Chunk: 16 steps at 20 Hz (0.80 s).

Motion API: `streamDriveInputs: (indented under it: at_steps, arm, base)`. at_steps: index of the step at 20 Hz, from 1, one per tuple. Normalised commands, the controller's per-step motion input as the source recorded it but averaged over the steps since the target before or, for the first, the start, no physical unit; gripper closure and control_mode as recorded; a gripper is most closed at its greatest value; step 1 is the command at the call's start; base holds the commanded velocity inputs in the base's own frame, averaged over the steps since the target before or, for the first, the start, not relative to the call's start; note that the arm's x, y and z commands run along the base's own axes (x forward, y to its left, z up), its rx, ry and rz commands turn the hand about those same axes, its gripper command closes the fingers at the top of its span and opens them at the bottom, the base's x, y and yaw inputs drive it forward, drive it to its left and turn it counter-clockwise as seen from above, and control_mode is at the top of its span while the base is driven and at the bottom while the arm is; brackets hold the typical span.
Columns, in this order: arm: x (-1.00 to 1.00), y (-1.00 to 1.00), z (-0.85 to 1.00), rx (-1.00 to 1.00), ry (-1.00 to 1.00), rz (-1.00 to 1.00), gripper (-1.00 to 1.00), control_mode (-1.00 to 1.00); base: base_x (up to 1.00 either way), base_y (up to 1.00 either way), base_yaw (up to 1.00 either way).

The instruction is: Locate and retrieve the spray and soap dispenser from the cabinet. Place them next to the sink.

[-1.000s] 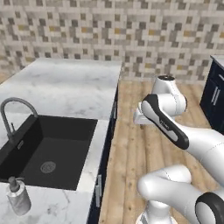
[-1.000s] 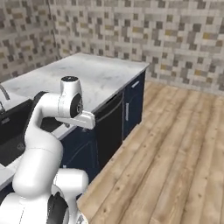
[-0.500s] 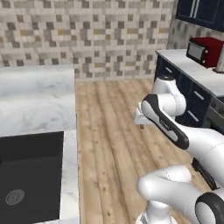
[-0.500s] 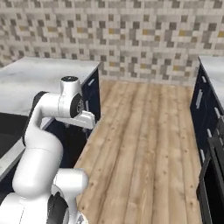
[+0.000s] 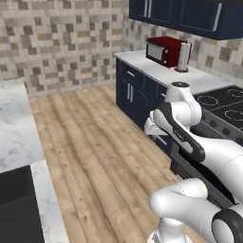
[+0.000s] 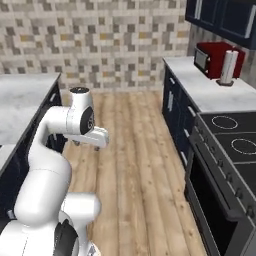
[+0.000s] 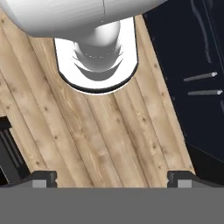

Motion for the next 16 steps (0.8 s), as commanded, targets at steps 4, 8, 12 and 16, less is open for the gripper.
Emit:
streamDriveInputs:
  at_steps: [4, 8, 12, 16]
  arm:
    - [0.00, 0.00, 0.00, 0.00, 0.00, 0.00, -1.00, 1.00]
    - [0.00, 0.00, 0.00, 0.00, 0.00, 0.00, -1.00, 1.00]
    - [0.00, 0.00, 0.00, 0.00, 0.00, 0.00, -1.00, 1.00]
    - [0.00, 0.00, 0.00, 0.00, 0.00, 0.00, -1.00, 1.00]
  base:
    - [0.00, 0.00, -0.50]
    - [0.00, 0.00, -0.50]
    - [0.00, 0.00, -0.50]
    - [0.00, 0.00, -0.50]
